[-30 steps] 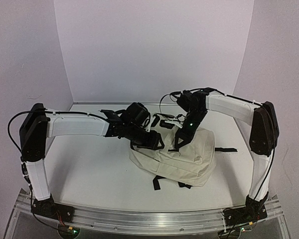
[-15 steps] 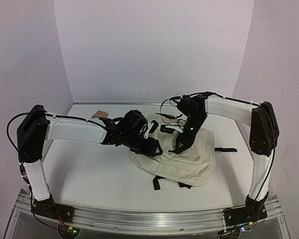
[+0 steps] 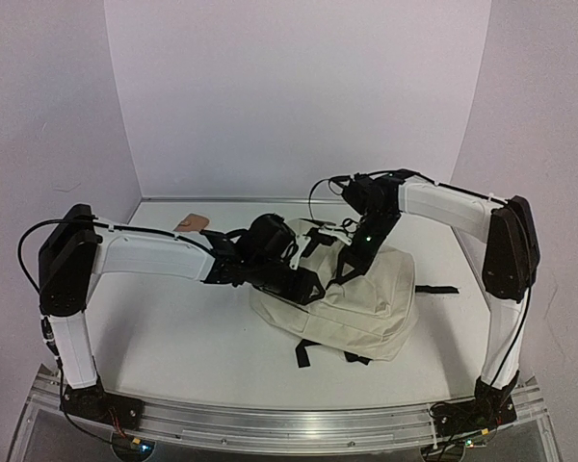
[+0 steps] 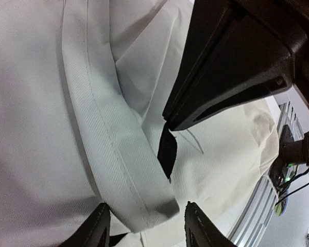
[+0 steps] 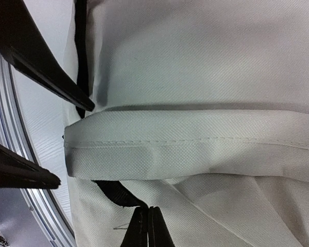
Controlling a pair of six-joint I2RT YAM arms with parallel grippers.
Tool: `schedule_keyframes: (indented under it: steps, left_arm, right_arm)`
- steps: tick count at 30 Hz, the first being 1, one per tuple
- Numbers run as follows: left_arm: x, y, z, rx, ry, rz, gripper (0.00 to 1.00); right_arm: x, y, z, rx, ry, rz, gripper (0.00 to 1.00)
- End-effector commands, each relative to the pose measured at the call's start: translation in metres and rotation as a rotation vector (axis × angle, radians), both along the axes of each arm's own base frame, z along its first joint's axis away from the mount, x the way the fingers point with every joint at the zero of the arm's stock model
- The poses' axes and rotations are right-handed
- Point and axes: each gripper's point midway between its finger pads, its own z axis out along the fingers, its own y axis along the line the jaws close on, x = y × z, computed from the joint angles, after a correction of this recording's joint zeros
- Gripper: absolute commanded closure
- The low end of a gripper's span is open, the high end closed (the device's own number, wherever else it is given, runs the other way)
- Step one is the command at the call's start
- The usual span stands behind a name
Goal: Pack the student bag
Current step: Unzip the student bag at the center of the board.
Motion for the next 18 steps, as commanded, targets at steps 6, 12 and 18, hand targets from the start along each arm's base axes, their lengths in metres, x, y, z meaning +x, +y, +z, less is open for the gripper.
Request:
schedule_keyframes:
  steps: [6,12,18]
  left_arm:
    - [0.012,-0.012,0.009,-0.007,-0.018,0.024,0.81]
    - [0.0,0.008,-0.001,0.025,0.032,0.052,1.0]
    - [-0.01,0.016,-0.009,0.057,0.073,0.043,1.0]
  right_arm:
    - [0.039,-0.017,0.027,0.008,-0.097,-0.109,1.0]
    - [0.084,-0.038,0.029,-0.011,-0.154,-0.209,1.0]
    - [0.139,-0.056,0.032,-0.053,-0.27,-0.295,1.0]
